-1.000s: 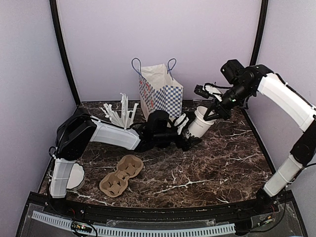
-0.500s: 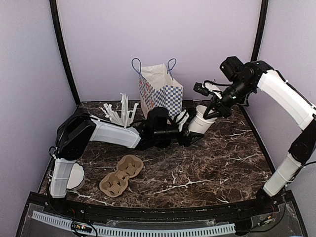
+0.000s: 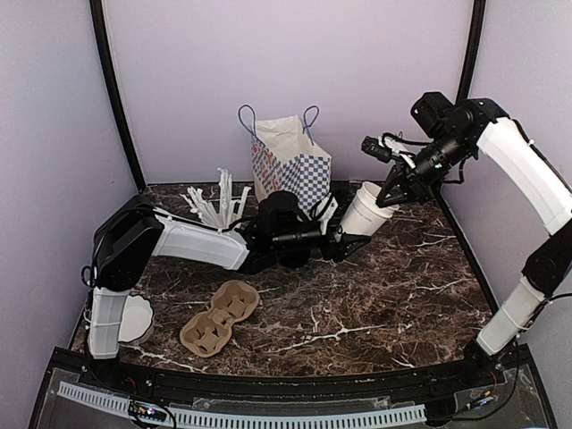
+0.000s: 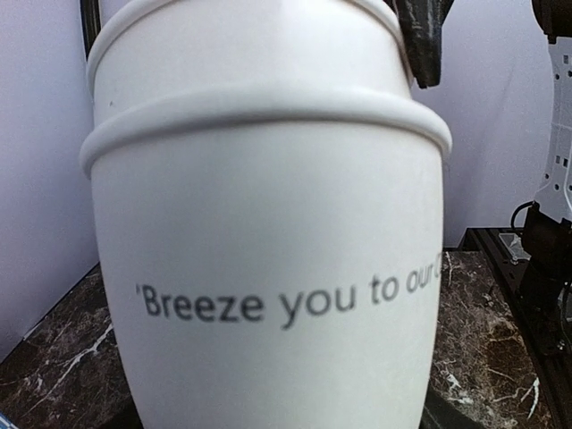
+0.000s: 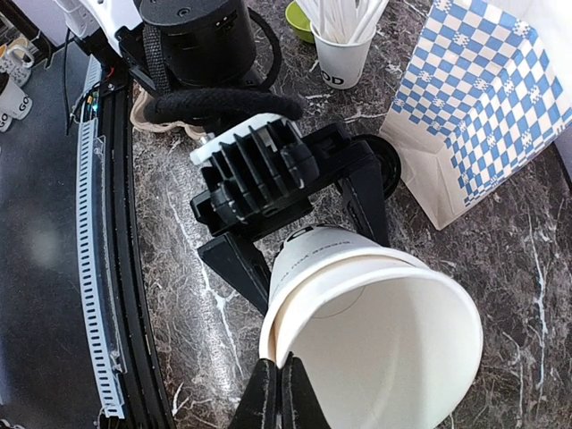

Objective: Pack the takeout coffee

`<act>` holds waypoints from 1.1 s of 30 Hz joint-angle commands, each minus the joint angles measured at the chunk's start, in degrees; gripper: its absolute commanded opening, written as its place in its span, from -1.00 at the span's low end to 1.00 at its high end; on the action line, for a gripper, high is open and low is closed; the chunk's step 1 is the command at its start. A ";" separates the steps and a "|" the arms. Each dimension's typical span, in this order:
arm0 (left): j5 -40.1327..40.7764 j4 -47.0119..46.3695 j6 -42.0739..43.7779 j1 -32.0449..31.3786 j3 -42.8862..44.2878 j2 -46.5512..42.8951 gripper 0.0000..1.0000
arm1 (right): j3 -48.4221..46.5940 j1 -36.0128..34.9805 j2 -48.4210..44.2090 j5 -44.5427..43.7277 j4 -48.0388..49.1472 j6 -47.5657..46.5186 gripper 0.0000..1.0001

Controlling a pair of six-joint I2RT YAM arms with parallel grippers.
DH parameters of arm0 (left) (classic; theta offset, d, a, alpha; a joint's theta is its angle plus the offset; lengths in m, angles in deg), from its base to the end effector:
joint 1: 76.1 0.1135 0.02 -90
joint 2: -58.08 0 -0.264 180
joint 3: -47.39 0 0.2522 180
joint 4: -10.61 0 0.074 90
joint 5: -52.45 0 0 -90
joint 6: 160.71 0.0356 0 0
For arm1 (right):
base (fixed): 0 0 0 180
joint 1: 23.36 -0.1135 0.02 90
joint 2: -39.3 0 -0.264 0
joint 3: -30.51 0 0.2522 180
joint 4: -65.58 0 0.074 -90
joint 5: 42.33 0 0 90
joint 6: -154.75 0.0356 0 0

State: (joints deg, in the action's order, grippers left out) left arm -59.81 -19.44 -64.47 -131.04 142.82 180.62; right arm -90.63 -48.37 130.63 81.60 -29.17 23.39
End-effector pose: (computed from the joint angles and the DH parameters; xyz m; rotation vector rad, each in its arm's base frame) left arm 0.2723 -0.4115 0.2266 1.0795 1.1868 -0.9634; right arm 0.2533 0.1401 0.4090 -1.5390 2.0375 0.6888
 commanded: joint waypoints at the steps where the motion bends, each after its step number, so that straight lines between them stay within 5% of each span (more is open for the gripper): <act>1: -1.83 8.42 2.92 0.22 -4.12 0.34 0.42 | -4.65 2.98 -2.21 -0.89 1.40 -2.19 -1.00; 18: -4.46 8.43 5.78 0.25 -5.91 -1.01 0.60 | -5.56 4.43 1.29 -0.07 -0.04 -2.54 -1.00; 25: -3.17 7.38 5.64 0.25 -8.66 -2.31 0.59 | 0.10 4.67 -1.02 -21.10 12.81 5.25 -1.00; 33: -4.25 4.38 3.20 0.27 -11.66 -3.71 0.56 | 6.86 4.95 7.17 -28.19 19.49 7.20 -1.00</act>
State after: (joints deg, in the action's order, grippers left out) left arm -62.87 -11.77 -60.04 -130.65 132.18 180.84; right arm -86.63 -43.91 132.88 59.64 -16.49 28.43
